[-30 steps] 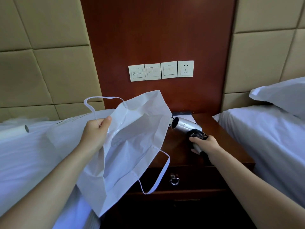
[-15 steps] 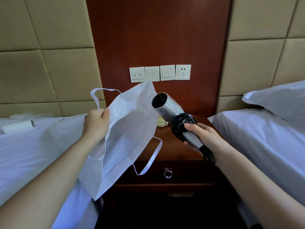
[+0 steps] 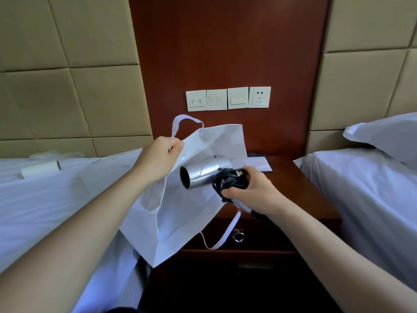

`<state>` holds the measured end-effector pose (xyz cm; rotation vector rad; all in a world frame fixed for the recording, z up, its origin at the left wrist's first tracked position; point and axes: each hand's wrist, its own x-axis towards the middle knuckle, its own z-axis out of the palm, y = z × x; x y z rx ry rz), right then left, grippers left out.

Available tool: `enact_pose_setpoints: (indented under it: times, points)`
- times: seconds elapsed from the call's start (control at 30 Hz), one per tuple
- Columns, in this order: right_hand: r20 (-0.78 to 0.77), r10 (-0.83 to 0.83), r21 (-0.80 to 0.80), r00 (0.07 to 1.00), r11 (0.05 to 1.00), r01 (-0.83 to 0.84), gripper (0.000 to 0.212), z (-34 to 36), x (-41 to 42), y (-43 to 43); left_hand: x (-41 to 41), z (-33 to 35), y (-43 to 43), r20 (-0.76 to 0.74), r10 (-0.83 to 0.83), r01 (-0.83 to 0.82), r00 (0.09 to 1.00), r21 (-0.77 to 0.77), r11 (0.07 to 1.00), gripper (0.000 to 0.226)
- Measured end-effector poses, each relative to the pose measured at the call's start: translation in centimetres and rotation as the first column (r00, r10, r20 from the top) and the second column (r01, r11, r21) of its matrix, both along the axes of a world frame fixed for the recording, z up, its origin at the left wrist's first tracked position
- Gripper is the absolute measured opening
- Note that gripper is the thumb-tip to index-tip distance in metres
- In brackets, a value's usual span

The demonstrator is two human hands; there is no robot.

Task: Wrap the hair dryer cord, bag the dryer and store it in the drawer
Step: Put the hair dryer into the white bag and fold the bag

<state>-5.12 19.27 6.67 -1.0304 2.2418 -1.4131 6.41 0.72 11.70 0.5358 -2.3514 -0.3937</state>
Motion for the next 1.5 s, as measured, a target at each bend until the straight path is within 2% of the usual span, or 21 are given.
enact_pose_setpoints:
  times: [0.17,0.3,0.53,0.67,0.8,0.97,1.0,1.03,1.13,1.2,1.23,1.3,1.37,1.4,1.43,1.47,1.5]
  points:
    - [0.024,0.053,0.091,0.998,0.994,-0.055,0.044,0.5,1.2,-4.2,0.3,1.5,1.4,0.007,-0.196,0.196,0.981,0.002,0.981,0.045]
    - [0.107,0.004,0.095,0.994,0.995,-0.014,0.048,0.3,1.7,-7.9,2.0,3.9,2.7,-0.033,-0.279,0.279,0.960,0.007,0.960,0.048]
    - [0.156,-0.140,0.152,0.978,0.982,0.116,0.062,-0.5,0.7,-11.4,6.2,7.9,1.4,-0.069,-0.244,0.245,0.967,0.013,0.969,0.049]
    - [0.300,-0.234,0.123,0.925,0.971,0.206,0.059,-0.8,0.9,-12.3,6.6,7.8,1.3,-0.054,-0.286,0.289,0.957,0.046,0.956,0.048]
    - [0.570,-0.227,0.018,0.790,0.964,0.264,0.079,-1.4,1.3,-15.4,5.6,7.2,1.7,-0.041,-0.350,0.351,0.936,0.054,0.935,0.048]
    - [0.727,-0.215,-0.113,0.652,0.899,0.422,0.120,-4.3,1.4,-20.2,5.6,7.3,1.6,-0.022,-0.427,0.428,0.904,0.062,0.902,0.047]
    - [0.752,-0.189,-0.143,0.631,0.888,0.437,0.119,-4.2,2.1,-20.5,5.7,7.4,1.5,-0.018,-0.440,0.440,0.898,0.063,0.896,0.046]
    - [0.764,-0.166,-0.161,0.624,0.887,0.433,0.110,-4.1,2.6,-20.9,5.9,7.6,1.4,-0.017,-0.449,0.449,0.893,0.064,0.891,0.046]
    - [0.781,-0.068,-0.242,0.620,0.883,0.402,0.064,-4.6,3.4,-23.0,6.3,7.6,0.7,-0.017,-0.463,0.463,0.886,0.078,0.883,0.046]
    - [0.743,0.003,-0.289,0.670,0.904,0.316,0.022,-4.7,3.7,-24.3,6.5,7.4,-0.1,-0.023,-0.461,0.462,0.887,0.079,0.884,0.047]
    - [0.732,0.014,-0.281,0.682,0.917,0.283,0.017,-5.2,4.0,-25.1,6.6,7.3,-0.6,-0.031,-0.457,0.458,0.889,0.077,0.885,0.046]
    - [0.712,0.044,-0.256,0.701,0.946,0.200,0.021,-5.8,4.4,-26.4,6.6,7.3,-1.4,-0.061,-0.443,0.446,0.895,0.073,0.892,0.046]
    - [0.674,0.054,-0.189,0.736,0.977,0.101,0.006,-6.6,5.4,-27.8,6.6,7.3,-2.2,-0.087,-0.424,0.431,0.901,0.076,0.899,0.046]
    - [0.648,0.053,-0.169,0.760,0.983,0.076,0.014,-7.4,5.4,-28.7,6.6,7.2,-2.5,-0.087,-0.416,0.422,0.905,0.074,0.904,0.047]
    - [0.610,0.051,-0.140,0.791,0.989,0.045,0.032,-7.9,5.4,-29.3,6.6,7.0,-2.9,-0.080,-0.408,0.414,0.909,0.070,0.908,0.047]
    - [0.569,0.065,-0.121,0.820,0.993,0.005,0.039,-8.1,5.2,-29.6,6.7,6.7,-3.3,-0.069,-0.402,0.406,0.913,0.070,0.911,0.047]
    - [0.504,0.068,-0.078,0.861,0.996,-0.033,0.038,-7.9,5.2,-29.1,6.8,6.5,-3.5,-0.058,-0.397,0.401,0.916,0.076,0.913,0.047]
